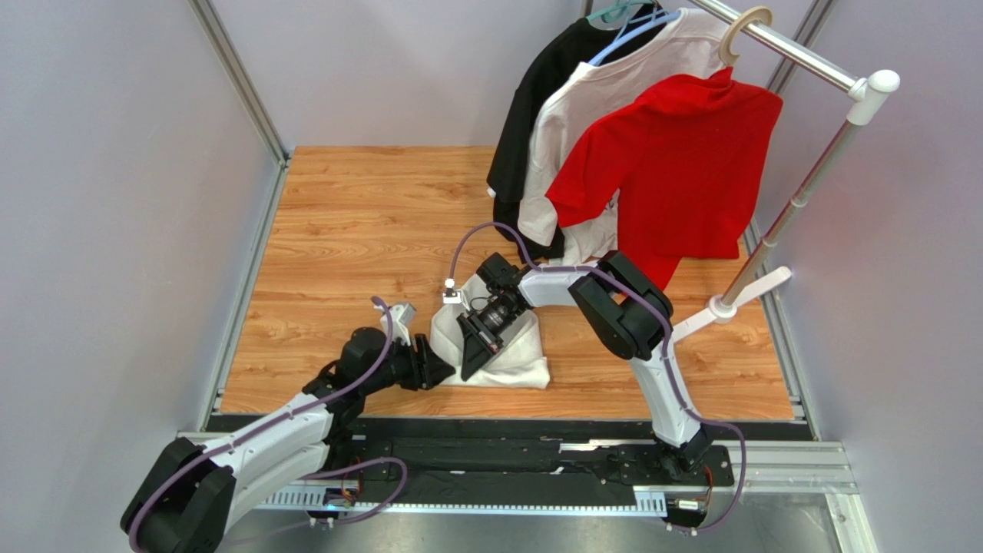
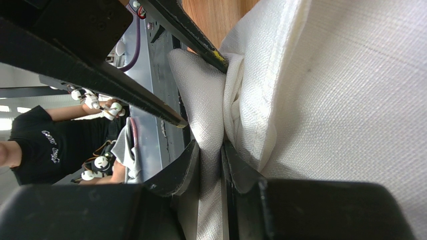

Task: Fold the napkin, place the utensils inside, and roll it up
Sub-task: Roll the napkin with the utensil

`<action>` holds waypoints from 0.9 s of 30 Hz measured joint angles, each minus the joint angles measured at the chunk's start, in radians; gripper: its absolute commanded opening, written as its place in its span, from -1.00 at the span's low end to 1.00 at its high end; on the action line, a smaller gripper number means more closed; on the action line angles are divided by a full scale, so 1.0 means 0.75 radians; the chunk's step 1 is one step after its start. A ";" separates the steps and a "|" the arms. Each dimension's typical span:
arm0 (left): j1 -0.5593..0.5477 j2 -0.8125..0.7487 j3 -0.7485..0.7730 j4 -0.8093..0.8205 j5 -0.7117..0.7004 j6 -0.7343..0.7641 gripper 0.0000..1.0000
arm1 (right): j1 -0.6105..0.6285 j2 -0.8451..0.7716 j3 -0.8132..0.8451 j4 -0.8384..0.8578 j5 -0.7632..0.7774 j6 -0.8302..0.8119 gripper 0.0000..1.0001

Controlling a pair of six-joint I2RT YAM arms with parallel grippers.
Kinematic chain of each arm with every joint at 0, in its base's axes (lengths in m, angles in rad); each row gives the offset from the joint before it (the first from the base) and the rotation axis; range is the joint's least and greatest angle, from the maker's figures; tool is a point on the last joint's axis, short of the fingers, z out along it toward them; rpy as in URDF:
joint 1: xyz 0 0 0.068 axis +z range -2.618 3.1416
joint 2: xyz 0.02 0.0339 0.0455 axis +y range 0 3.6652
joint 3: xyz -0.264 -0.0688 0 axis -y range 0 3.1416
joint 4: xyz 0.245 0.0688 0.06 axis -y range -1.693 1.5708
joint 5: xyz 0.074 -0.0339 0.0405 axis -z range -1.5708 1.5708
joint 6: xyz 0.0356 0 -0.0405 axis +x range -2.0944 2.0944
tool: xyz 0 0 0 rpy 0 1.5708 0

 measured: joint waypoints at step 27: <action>-0.011 0.365 0.232 -0.106 -0.046 -0.110 -1.00 | -0.033 0.012 0.029 -0.054 0.002 0.067 0.29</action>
